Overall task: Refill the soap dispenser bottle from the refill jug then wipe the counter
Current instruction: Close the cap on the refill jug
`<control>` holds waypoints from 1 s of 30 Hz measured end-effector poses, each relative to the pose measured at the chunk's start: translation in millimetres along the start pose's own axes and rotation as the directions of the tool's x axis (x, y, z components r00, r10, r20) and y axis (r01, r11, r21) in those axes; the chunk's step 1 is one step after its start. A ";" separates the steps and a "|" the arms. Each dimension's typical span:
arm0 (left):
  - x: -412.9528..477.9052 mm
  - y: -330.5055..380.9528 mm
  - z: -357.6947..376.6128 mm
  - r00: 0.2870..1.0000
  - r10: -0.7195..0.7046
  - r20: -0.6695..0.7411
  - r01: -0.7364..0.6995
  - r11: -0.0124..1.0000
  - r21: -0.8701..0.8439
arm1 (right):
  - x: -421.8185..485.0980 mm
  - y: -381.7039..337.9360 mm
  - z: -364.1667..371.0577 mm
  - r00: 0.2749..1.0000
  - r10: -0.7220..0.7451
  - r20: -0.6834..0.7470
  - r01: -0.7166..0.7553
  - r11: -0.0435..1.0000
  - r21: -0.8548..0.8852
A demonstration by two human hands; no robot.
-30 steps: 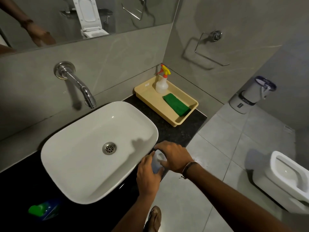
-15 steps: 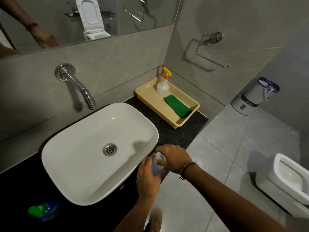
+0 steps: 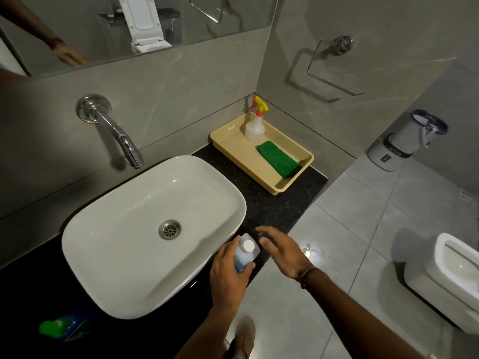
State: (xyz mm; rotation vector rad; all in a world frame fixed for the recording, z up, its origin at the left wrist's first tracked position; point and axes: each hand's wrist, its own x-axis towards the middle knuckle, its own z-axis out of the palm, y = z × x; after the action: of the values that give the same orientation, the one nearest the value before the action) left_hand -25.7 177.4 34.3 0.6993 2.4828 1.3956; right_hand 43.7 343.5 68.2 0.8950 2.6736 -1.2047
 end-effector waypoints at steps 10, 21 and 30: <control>12.9 10.4 11.4 0.999 -0.032 -0.013 0.031 0.998 -0.059 | -6.1 21.1 39.4 0.994 0.021 -0.106 0.006 0.969 0.245; 117.5 121.1 -12.1 0.992 0.117 0.046 -0.106 0.975 -0.194 | 33.2 -38.9 -97.4 0.947 -0.150 -0.285 0.189 0.975 0.113; 289.4 143.0 22.0 0.999 0.049 0.002 -0.048 0.992 -0.120 | 206.6 -48.1 -162.3 0.937 -0.202 -0.284 0.246 0.961 0.127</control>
State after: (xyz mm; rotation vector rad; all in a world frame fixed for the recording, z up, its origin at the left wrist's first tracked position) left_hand -224.5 400.8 157.9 0.7410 2.3690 1.5435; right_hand -126.6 532.0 151.0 0.8448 2.9986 -1.4616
